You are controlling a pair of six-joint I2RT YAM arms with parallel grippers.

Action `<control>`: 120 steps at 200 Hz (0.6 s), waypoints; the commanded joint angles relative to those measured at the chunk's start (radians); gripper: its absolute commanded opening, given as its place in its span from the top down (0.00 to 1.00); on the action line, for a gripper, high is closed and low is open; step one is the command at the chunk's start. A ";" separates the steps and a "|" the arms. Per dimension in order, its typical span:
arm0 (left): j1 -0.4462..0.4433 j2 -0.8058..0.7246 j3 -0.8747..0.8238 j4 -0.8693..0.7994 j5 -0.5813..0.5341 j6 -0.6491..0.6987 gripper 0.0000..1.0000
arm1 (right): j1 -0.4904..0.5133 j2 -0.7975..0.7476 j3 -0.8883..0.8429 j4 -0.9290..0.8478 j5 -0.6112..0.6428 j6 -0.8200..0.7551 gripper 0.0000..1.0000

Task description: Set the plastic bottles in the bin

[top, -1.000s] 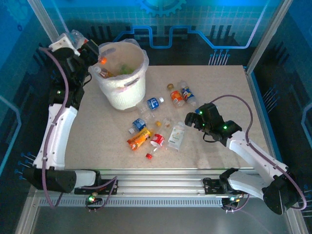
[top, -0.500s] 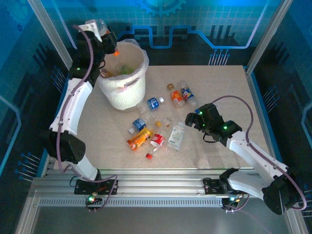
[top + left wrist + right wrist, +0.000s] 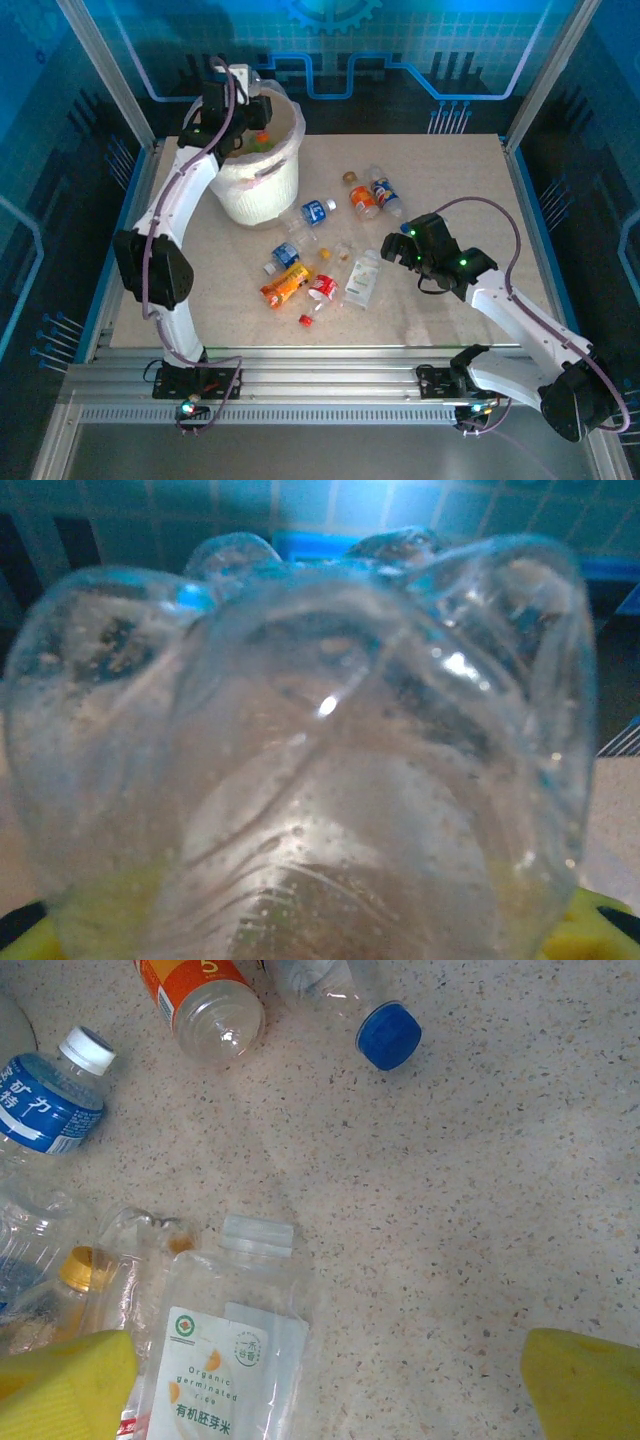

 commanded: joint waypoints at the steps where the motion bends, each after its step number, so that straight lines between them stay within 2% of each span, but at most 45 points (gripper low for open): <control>1: -0.004 0.033 0.051 -0.062 0.015 0.049 0.48 | -0.017 -0.011 0.029 -0.026 0.016 -0.014 0.00; 51: -0.004 0.095 0.096 -0.156 -0.012 0.060 0.38 | -0.053 0.043 0.058 -0.069 -0.007 -0.052 0.00; 81: -0.004 0.100 0.102 -0.170 -0.011 0.059 0.19 | -0.081 0.091 0.113 -0.087 -0.025 -0.093 0.00; 120: -0.004 0.091 0.132 -0.199 -0.009 0.044 0.06 | -0.145 0.172 0.168 -0.097 -0.078 -0.165 0.00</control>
